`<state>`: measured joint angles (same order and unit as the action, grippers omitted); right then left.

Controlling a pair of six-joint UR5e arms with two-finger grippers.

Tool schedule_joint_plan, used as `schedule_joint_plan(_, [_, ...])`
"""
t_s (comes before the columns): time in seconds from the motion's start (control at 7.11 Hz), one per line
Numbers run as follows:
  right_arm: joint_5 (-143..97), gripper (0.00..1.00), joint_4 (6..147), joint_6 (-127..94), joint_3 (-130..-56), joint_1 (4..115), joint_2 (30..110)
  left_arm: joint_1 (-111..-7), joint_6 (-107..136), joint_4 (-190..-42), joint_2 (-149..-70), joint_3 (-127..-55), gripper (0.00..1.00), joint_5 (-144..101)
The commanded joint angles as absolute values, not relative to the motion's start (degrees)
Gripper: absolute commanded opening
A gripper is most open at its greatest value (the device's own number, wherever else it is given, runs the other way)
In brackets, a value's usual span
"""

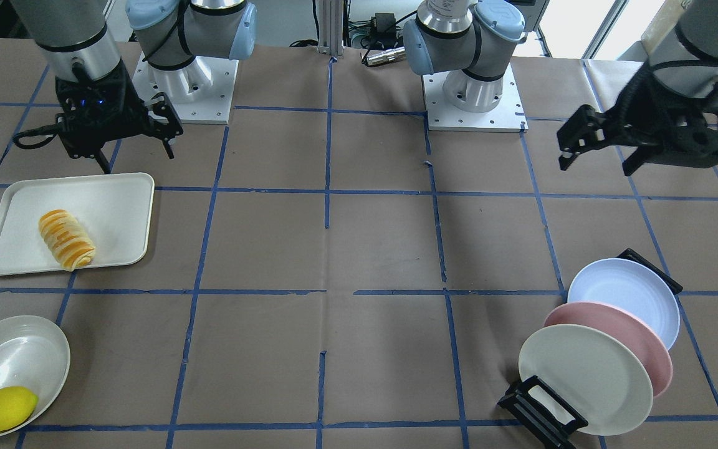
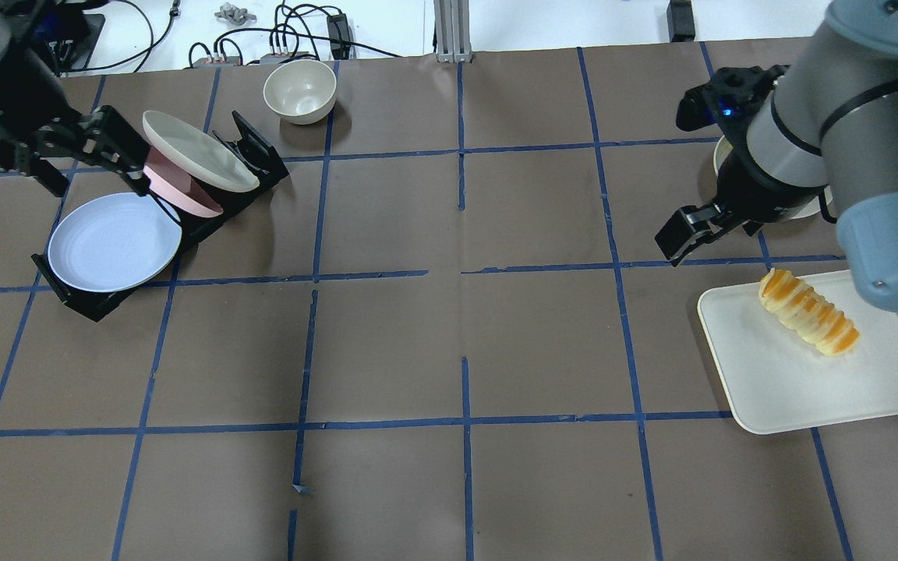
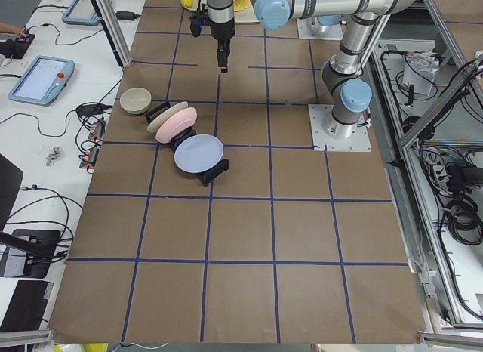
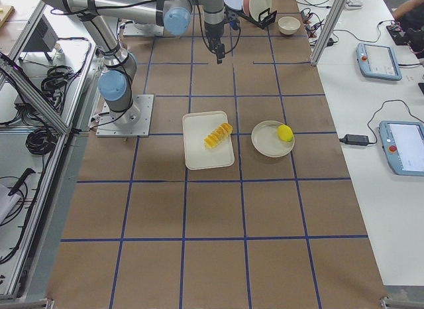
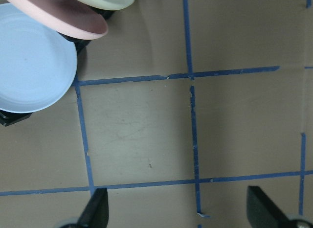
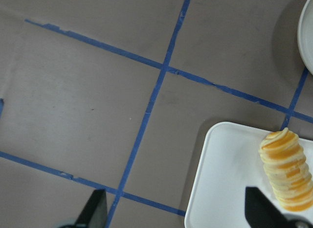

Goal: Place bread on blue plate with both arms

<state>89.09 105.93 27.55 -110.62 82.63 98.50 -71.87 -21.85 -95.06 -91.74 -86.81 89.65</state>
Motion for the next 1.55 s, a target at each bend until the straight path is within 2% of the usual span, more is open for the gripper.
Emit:
schedule_joint_plan(0.0, [89.46, 1.00, 119.89, 38.10, -118.88, 77.71, 95.03, -61.82, -31.52, -94.83, -97.61, -83.43, 1.00, 89.38])
schedule_joint_plan(0.42, [88.59, 1.00, 133.01, 52.44, -119.44, 66.58, 80.21, -55.74, -39.45, -92.38, -115.77, -70.10, 1.00, 89.12])
schedule_joint_plan(0.7, [87.98, 1.00, 136.83, 53.43, -119.00, 64.78, 75.60, -51.96, -43.49, -93.07, -127.92, -61.82, 1.00, 85.79])
schedule_joint_plan(1.12, [87.98, 0.99, 136.58, 54.22, -121.45, 60.85, 75.41, -50.80, -43.51, -96.40, -134.81, -61.79, 1.00, 81.84])
schedule_joint_plan(1.27, [88.24, 0.78, 136.76, 54.66, -122.77, 59.86, 75.41, -50.80, -43.51, -96.76, -136.22, -61.79, 0.99, 81.83])
schedule_joint_plan(1.41, [88.68, 0.38, 136.76, 53.88, -123.74, 59.85, 75.50, -50.80, -43.51, -98.68, -137.10, -61.70, 0.98, 81.83])
